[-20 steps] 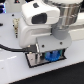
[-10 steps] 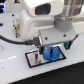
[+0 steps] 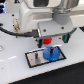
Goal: Insert the blue gear onto the right peg, followed by the red gear
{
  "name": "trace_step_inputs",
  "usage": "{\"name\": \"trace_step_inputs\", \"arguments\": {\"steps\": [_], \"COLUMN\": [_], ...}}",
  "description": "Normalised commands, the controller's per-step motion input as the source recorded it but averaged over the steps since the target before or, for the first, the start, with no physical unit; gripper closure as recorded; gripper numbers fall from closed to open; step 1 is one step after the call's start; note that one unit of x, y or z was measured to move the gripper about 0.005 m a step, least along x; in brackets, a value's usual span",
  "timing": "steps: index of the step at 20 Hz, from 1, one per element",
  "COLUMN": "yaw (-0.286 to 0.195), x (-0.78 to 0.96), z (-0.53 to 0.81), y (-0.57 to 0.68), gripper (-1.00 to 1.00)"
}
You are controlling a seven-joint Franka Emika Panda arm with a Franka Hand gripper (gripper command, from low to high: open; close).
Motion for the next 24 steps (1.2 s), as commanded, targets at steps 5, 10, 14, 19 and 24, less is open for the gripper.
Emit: {"name": "trace_step_inputs", "arguments": {"steps": [5, 10, 14, 19, 24], "yaw": [0.0, 0.0, 0.0, 0.0, 0.0], "x": [-0.51, -0.4, -0.26, -0.24, -0.09], "z": [-0.18, -0.25, -0.24, -0.2, -0.18], "y": [0.02, 0.09, 0.18, 0.22, 0.18], "gripper": [-1.0, -1.0, -1.0, -1.0, -1.0]}}
